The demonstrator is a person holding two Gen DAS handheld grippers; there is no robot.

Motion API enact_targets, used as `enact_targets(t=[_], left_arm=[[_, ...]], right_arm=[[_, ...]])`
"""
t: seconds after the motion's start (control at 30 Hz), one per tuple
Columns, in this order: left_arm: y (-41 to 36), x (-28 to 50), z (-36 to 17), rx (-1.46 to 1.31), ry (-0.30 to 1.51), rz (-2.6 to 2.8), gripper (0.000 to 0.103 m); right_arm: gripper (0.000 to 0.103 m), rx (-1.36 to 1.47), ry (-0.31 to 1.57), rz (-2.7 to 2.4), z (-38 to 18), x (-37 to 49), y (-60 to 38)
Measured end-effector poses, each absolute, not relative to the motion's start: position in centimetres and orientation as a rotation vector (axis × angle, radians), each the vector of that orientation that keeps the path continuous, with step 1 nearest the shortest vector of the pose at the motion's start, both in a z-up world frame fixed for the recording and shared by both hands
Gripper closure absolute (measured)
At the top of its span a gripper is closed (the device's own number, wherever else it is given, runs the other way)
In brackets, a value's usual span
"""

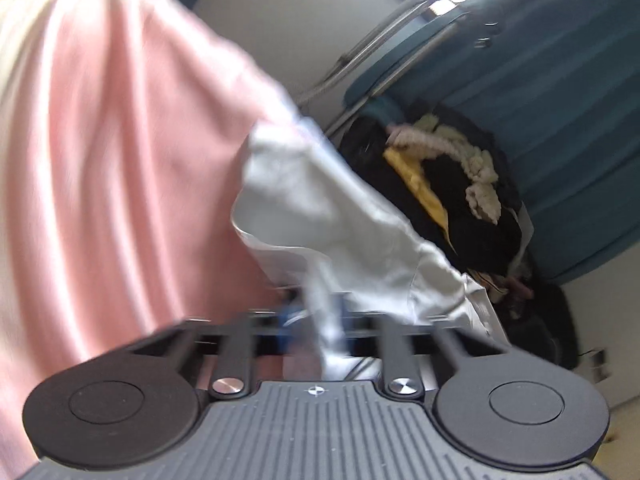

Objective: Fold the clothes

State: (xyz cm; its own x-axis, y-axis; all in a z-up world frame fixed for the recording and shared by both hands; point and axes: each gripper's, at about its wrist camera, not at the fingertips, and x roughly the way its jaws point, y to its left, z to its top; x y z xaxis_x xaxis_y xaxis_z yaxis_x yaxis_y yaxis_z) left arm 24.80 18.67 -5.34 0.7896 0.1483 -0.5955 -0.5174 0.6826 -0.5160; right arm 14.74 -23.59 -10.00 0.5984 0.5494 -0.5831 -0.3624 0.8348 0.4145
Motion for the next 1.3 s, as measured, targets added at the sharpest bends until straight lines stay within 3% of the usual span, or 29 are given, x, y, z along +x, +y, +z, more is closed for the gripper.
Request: enact_targets(t=[0.3,0.6,0.67,0.73,0.8,1.1,1.3], left_arm=[[5.8,31.2,2.2,-0.19,0.496,0.105,0.099],[-8.7,33.0,-1.7,0.153,0.667,-0.243,0.097],[-9.4,32.8,-3.3,0.17,0.71,-0.281,0.083],[-9.3,32.6,-4.0,0.175,0.733,-0.319,0.045],[-8.3,32.2,-4.3,0.177,0.7,-0.356,0.037],[0.2,32.3,-2.4,-0.046,0.681,-0.241,0.029],[3.4,34.9,-4.3,-0.171,0.742,-0.07,0.032]], right_arm=[[0.068,0.303,0.761,0.551,-10.0,14.9,-23.8],[0.066,0.331,0.757,0.571,-10.3,15.0,-24.1],[0.066,0.337,0.758,0.574,-10.5,15.0,-24.1],[0.066,0.343,0.757,0.577,-10.5,15.0,-24.2],[0.066,0.344,0.756,0.579,-10.5,15.0,-24.3],[0.066,0.345,0.759,0.575,-10.3,14.9,-24.2],[0.066,0.345,0.763,0.576,-10.6,15.2,-24.1]])
